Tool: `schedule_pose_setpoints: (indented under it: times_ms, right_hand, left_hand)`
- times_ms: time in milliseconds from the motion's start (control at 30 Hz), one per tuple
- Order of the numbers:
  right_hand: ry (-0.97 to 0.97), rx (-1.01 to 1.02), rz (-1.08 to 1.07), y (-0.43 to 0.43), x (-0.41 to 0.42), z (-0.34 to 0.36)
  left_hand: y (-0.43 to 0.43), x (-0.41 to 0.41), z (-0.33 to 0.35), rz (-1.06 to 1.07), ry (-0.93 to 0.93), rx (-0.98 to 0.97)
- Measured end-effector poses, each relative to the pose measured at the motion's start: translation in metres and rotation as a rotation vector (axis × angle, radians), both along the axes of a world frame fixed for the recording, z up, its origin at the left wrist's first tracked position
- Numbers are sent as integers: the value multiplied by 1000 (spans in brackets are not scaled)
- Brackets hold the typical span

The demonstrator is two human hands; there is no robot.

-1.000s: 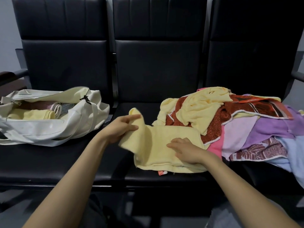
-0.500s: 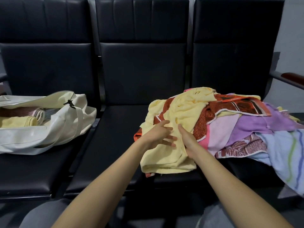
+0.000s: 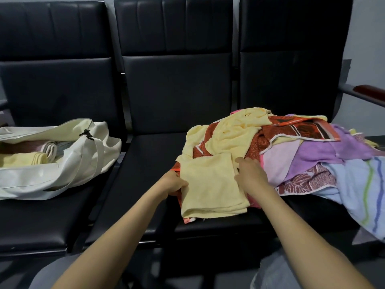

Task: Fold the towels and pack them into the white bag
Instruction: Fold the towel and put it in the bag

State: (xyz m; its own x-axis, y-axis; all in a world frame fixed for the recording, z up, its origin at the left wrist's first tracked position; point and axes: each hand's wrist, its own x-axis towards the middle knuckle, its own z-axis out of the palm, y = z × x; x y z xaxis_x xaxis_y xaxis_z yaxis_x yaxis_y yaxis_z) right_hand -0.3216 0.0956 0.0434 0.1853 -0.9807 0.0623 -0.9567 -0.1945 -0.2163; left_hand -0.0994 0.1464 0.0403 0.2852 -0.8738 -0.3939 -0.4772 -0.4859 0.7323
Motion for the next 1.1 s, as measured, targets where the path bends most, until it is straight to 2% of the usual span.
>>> schedule_pose_setpoints:
  times_ms: [100, 200, 333, 500, 567, 633, 700, 800, 900, 1000, 1100]
  right_hand:
    - [184, -61, 203, 4, 0, -2]
    - [313, 34, 388, 11, 1, -14]
    - [372, 177, 399, 17, -3, -19]
    - [333, 186, 373, 17, -3, -19]
    - [149, 120, 339, 15, 1, -19]
    - [-150, 68, 236, 12, 6, -15]
    - [-414, 99, 128, 8, 11, -13]
    - [-858, 345, -13, 4, 19, -8]
    - [-1236, 627, -26, 7, 29, 0]
    - [-1453, 863, 58, 17, 34, 8]
    - [-1587, 952, 134, 23, 34, 16]
  left_hand:
    - [-3, -1, -4, 59, 117, 12]
    - [-3, 0, 0, 86, 260, 60]
    - [-3, -2, 8, 99, 387, 72]
    - [-5, -17, 19, 18, 487, -22]
    - [-6, -23, 32, -47, 457, -89]
    - [-4, -28, 53, -116, 411, -172]
    - [-2, -31, 75, -184, 351, -247]
    - [5, -30, 106, -228, 325, -316]
    - [12, -19, 128, -253, 388, -337]
    - [18, 1, 136, -242, 498, -333]
    - [21, 25, 126, -159, 553, -319]
